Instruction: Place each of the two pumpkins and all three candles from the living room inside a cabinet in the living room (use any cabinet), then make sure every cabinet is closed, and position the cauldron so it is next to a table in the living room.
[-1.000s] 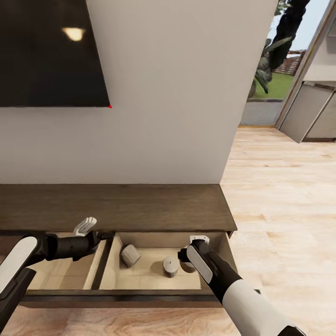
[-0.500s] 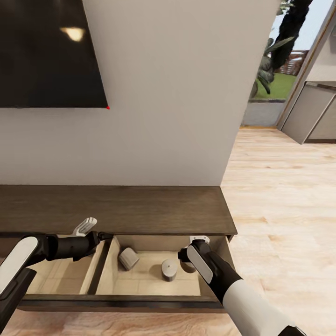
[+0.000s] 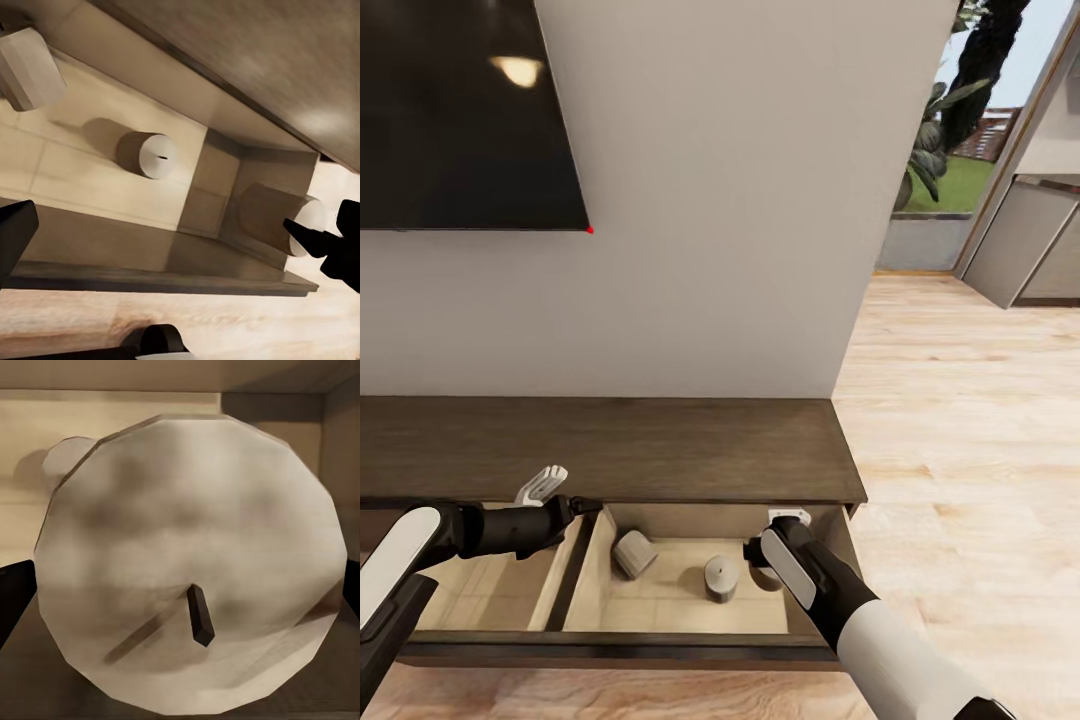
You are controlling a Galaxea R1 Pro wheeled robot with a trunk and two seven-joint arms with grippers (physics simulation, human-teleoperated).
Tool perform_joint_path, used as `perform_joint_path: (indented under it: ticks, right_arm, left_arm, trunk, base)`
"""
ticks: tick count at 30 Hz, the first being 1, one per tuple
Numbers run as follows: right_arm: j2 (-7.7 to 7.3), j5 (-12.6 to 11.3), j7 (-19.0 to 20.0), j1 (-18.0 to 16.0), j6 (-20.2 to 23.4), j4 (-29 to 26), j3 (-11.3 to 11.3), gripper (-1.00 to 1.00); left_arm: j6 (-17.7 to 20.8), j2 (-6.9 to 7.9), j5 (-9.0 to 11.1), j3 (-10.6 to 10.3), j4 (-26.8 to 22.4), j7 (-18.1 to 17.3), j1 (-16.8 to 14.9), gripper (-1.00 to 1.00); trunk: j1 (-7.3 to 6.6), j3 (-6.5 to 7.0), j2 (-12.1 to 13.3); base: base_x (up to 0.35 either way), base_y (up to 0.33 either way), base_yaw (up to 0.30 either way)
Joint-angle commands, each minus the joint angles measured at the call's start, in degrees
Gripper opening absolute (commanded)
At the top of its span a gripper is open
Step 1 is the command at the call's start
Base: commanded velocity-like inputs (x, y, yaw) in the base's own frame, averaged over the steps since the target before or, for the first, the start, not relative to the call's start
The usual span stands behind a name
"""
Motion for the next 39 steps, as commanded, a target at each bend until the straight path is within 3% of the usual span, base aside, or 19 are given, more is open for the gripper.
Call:
perform_joint_path:
  ticks: [1, 10, 15, 18, 39]
  right_arm:
    - [-0.03, -0.6, -0.6, -0.1, 0.0, 0.0, 0.2, -1.0]
    - [-0.03, -0.5, -0.6, -0.1, -0.6, 0.2, 0.2, -1.0]
    - [-0.02, -0.4, -0.7, -0.1, -2.0, 0.2, 0.2, -1.0]
    - [-0.02, -0.4, -0.7, -0.1, -2.8, 0.2, 0.2, -1.0]
    - [-0.08, -0.4, -0.7, -0.1, -5.1, 2.7, 0.1, -1.0]
  left_arm:
    - [0.0, 0.03, 0.6, -0.1, -0.1, 0.6, 0.0, 1.0]
    - [0.0, 0.0, 0.7, -0.3, -0.1, 0.5, 0.0, 1.0]
    - [0.0, 0.05, 3.7, -0.4, -0.2, 0.5, 0.0, 1.0]
    - [0.0, 0.06, 4.4, -0.5, -0.2, 0.5, 0.0, 1.0]
    - [0.0, -0.02, 5.0, -1.5, -0.2, 0.5, 0.0, 1.0]
  trunk:
    - [0.22, -0.23, -0.4]
    - [2.2, -1.85, -4.0]
    - [3.29, -2.74, -6.1]
    - [3.95, -3.28, -7.3]
    - [8.56, -7.05, -15.7]
  base:
    - [0.0, 0.0, 0.0]
    - [0.0, 0.0, 0.0]
    - [0.0, 0.0, 0.0]
    - [0.0, 0.0, 0.0]
    - [0.0, 0.0, 0.0]
